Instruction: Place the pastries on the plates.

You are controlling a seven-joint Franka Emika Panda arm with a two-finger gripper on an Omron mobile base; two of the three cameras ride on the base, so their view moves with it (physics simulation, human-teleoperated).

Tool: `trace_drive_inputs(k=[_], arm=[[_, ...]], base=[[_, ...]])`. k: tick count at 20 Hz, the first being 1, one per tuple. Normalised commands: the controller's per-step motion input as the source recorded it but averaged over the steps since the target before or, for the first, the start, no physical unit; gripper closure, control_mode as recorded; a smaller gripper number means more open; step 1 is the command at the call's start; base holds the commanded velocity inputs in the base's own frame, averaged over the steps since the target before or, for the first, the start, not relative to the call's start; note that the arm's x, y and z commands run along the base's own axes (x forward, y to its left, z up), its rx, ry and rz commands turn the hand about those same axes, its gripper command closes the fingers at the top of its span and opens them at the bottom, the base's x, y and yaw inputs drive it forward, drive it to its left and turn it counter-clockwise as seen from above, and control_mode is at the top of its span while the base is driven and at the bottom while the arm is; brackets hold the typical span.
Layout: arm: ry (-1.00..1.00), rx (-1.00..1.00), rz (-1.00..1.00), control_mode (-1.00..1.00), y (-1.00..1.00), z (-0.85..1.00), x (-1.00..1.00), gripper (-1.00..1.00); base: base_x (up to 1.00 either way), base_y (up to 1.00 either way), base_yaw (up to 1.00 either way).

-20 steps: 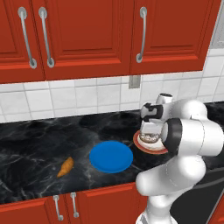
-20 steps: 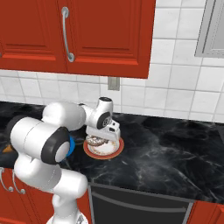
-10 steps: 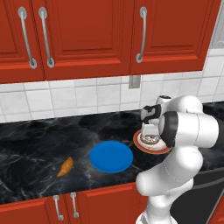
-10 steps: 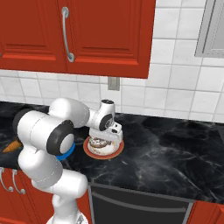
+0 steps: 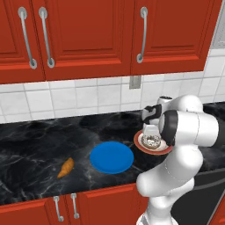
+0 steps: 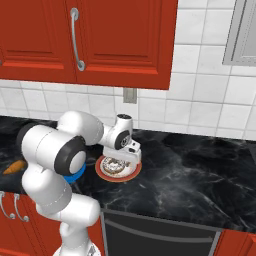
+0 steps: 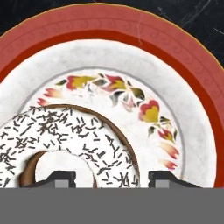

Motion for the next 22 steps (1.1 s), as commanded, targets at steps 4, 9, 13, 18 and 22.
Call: trace_drive_inputs(k=[4,9,13,18,22], arm=[[0.0,0.06,0.0,-1.0,-0.12,0.03,0.0,-1.0],[0.0,0.1,0.0,-1.0,-0.01,0.21,0.0,-1.0],[0.0,0.07,-0.03,-1.0,0.06,0.4,-0.01,-1.0],[0.0,0.01,0.0,-1.0,0.27,0.07,-0.12,-1.0],[0.0,0.0,0.0,-1.0,0.46,0.09,-0.36,-1.0]], base=[[0.0,0.0,0.0],[0.0,0.0,0.0],[0.0,0.0,0.0],[0.0,0.0,0.0],[0.0,0.0,0.0]])
